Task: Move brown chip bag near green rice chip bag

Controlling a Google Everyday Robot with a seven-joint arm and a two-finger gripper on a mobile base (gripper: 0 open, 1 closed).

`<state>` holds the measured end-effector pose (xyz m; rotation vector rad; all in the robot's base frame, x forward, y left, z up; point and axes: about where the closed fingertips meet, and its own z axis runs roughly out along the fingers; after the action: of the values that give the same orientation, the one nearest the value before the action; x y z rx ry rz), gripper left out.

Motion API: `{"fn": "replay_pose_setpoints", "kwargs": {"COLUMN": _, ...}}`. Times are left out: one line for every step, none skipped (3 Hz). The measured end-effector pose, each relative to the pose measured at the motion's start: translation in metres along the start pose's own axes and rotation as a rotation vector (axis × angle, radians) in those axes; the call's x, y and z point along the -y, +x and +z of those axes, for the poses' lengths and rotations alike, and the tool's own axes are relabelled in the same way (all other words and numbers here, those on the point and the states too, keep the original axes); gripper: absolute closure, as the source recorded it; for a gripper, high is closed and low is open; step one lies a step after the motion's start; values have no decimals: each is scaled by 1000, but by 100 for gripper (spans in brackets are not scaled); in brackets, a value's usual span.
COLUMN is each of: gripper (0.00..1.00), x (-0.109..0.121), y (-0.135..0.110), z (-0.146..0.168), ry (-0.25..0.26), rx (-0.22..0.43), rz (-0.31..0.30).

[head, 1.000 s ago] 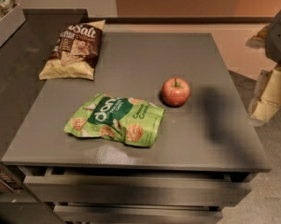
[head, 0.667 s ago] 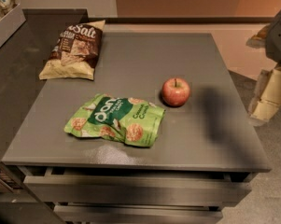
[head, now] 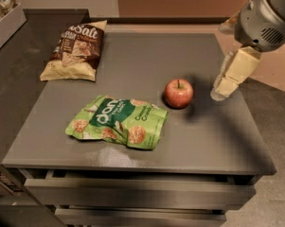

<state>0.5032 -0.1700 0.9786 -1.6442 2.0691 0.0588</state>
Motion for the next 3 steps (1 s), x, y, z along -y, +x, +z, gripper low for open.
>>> {"fn": "replay_pose_setpoints", "kwargs": {"gripper": 0, "x": 40, "y": -39, "z": 26, "ry": 3, "rx": 94, "rz": 26}}
{"fn": "replay_pose_setpoints", "kwargs": {"gripper": 0, "x": 79, "y": -82, "z": 50, "ry": 10, "rx": 171, "rz": 69}}
{"fn": "replay_pose_setpoints", "kwargs": {"gripper": 0, "x": 108, "y": -126, "z": 77, "ry": -13, "rx": 228, "rz": 133}}
